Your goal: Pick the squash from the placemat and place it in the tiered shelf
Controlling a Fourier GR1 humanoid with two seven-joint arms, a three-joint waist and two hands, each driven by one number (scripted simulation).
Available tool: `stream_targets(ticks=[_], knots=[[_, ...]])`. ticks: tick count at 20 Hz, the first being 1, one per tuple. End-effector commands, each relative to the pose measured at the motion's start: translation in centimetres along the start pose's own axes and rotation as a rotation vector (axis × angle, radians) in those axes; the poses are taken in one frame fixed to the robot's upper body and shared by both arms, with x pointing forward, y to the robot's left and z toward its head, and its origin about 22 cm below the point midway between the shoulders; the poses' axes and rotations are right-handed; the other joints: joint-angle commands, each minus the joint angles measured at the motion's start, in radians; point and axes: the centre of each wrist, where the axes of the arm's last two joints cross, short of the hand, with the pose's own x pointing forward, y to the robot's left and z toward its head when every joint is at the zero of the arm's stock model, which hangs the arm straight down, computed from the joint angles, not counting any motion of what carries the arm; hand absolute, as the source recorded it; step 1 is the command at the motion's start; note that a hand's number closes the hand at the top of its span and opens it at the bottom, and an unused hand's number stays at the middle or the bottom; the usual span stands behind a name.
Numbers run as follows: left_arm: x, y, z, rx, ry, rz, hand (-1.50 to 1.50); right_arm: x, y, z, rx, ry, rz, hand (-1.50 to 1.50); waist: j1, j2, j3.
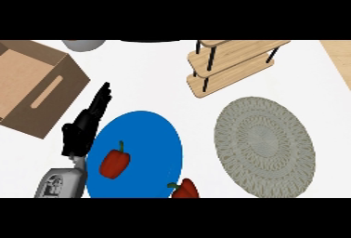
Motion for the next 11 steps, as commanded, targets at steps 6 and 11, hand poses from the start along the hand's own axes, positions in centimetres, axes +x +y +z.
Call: stream_targets(ticks=[6,11], knots=[[-0.3,0.4,1.5,0.002,0.002,0.001,0.00,-2.3,-14.7,-1.6,0.055,0.045,0.148,-1.50,0.007,0.002,0.001],[0.4,0.0,0.1,0.015,-0.002,0.014,0.00,-5.3,-21.2,-1.3,0.113,0.072,0.139,-1.50,0.002,0.005,0.002]])
